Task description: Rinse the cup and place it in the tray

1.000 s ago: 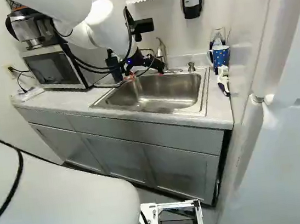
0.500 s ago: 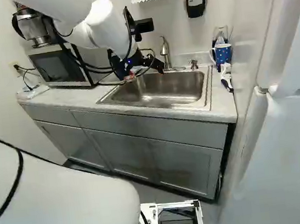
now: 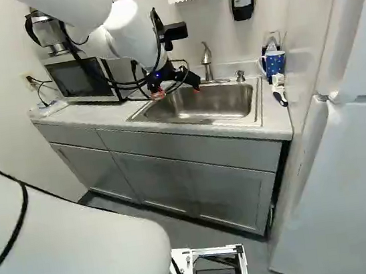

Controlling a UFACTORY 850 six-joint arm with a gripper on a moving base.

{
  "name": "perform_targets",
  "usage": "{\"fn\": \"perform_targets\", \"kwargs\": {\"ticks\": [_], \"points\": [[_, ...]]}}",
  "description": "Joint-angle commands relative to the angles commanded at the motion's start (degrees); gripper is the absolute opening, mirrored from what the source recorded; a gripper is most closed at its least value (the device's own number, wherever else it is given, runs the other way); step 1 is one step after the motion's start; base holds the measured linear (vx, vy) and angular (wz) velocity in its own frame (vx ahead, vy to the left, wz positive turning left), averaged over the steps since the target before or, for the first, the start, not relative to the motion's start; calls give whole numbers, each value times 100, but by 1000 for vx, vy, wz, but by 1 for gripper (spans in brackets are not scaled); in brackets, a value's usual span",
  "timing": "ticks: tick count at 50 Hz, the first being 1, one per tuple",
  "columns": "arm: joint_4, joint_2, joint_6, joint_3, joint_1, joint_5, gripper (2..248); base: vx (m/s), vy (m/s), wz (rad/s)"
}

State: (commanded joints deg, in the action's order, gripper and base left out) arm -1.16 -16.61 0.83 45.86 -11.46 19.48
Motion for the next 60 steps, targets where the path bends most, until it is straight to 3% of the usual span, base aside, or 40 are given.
{"fn": "perform_targets", "kwargs": {"ticks": [37,60], "points": [[0,0,0,0,0,0,247,-91,64,-3],[0,0,0,0,0,0,247,-107,36,-175]]}}
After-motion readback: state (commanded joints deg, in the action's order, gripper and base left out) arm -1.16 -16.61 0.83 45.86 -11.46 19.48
